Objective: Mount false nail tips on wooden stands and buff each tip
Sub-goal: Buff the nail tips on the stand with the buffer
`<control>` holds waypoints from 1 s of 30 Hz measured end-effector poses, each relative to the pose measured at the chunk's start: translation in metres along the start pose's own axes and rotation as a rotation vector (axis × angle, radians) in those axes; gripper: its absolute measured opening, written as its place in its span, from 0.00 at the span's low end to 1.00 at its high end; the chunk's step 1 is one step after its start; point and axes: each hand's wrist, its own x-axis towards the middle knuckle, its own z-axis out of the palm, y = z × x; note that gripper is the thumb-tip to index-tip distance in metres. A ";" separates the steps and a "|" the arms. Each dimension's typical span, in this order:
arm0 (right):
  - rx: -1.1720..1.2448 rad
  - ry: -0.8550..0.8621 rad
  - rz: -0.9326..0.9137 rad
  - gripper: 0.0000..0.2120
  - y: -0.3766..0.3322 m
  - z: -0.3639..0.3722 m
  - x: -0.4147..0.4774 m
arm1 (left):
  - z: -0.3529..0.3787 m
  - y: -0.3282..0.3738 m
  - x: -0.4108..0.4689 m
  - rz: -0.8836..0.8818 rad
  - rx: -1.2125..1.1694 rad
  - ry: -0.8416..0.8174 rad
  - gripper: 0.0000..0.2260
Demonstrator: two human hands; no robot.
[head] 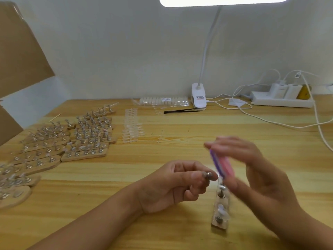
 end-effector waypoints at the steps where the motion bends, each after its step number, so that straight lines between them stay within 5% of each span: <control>1: -0.026 -0.047 -0.049 0.18 0.000 0.002 -0.002 | 0.000 -0.001 0.000 -0.003 -0.005 0.009 0.12; 13: 0.016 -0.016 0.063 0.18 -0.002 0.004 -0.001 | -0.002 -0.001 0.000 -0.008 -0.006 0.018 0.17; 16: -0.030 -0.077 -0.042 0.16 -0.005 0.006 -0.004 | -0.002 -0.001 0.000 0.002 0.002 0.012 0.14; 20: 0.002 0.011 0.057 0.15 -0.005 0.004 -0.001 | -0.002 0.000 -0.001 0.015 -0.001 0.010 0.12; 30: -0.121 -0.001 -0.089 0.16 -0.003 0.005 -0.001 | -0.002 -0.001 0.000 0.029 -0.013 0.080 0.14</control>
